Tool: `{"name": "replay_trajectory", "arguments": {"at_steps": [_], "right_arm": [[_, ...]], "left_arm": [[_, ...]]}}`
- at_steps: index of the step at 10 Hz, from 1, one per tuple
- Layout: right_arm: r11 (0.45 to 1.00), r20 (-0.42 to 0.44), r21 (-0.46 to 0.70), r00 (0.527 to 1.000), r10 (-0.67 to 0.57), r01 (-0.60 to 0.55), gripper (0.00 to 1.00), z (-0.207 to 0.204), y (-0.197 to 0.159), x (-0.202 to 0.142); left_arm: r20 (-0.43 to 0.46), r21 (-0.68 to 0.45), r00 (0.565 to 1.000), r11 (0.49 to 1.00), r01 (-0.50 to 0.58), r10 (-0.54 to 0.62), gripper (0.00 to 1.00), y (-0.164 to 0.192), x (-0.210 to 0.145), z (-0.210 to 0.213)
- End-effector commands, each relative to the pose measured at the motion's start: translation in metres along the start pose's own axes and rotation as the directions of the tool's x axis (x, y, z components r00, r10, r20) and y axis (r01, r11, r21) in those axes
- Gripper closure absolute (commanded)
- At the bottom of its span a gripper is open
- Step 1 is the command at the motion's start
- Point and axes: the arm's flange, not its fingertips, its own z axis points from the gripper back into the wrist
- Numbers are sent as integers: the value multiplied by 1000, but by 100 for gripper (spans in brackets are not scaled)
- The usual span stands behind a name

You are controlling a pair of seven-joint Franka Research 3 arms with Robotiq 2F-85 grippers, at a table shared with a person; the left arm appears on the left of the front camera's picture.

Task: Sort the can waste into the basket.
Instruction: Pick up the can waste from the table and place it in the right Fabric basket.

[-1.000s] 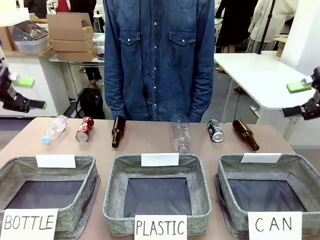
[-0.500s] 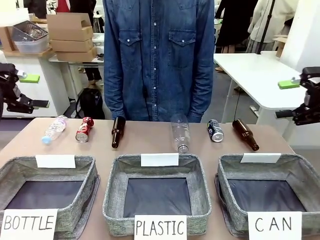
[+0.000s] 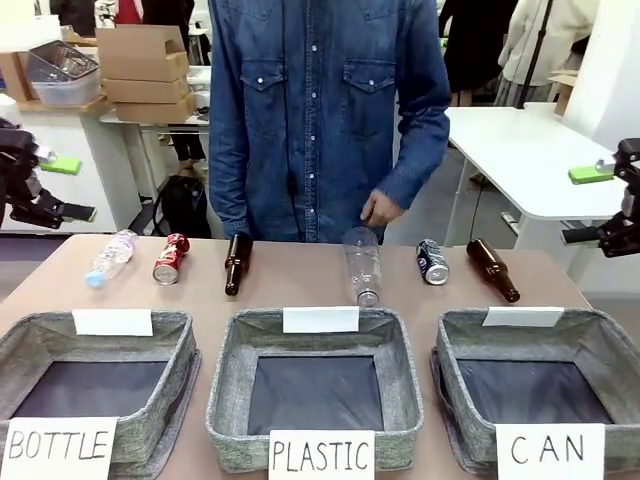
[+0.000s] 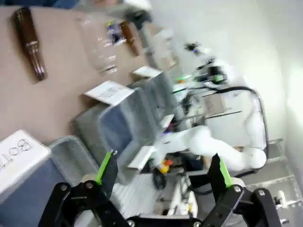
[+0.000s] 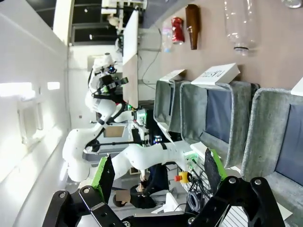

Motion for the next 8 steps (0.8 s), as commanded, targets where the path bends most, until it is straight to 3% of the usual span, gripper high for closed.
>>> {"name": "replay_trajectory", "arguments": {"at_steps": [1,2,3,4,5,6,7,8], "right_arm": [[999,2,15,1000,31,-31,0,0,2,5],[999,2,15,1000,31,-31,0,0,2,5],[999,2,15,1000,31,-31,0,0,2,5],[999,2,15,1000,31,-31,0,0,2,5],[999,2,15,1000,31,-31,0,0,2,5],[999,2,15,1000,31,-31,0,0,2,5],[999,2,15,1000,31,-31,0,0,2,5],[999,2,15,1000,31,-31,0,0,2,5]], "left_arm": [[-196,321,980,947,32,33,0,10,44,-8],[-178,557,980,830,28,87,0,13,60,-27],[-218,700,969,711,76,111,0,16,74,-52],[-287,704,952,698,135,105,0,19,84,-76],[-156,742,985,667,69,71,0,19,96,-90],[-211,578,977,806,130,-6,0,15,83,-57],[-211,578,977,806,130,-6,0,15,83,-57],[-212,671,977,727,146,0,0,15,94,-91]]}}
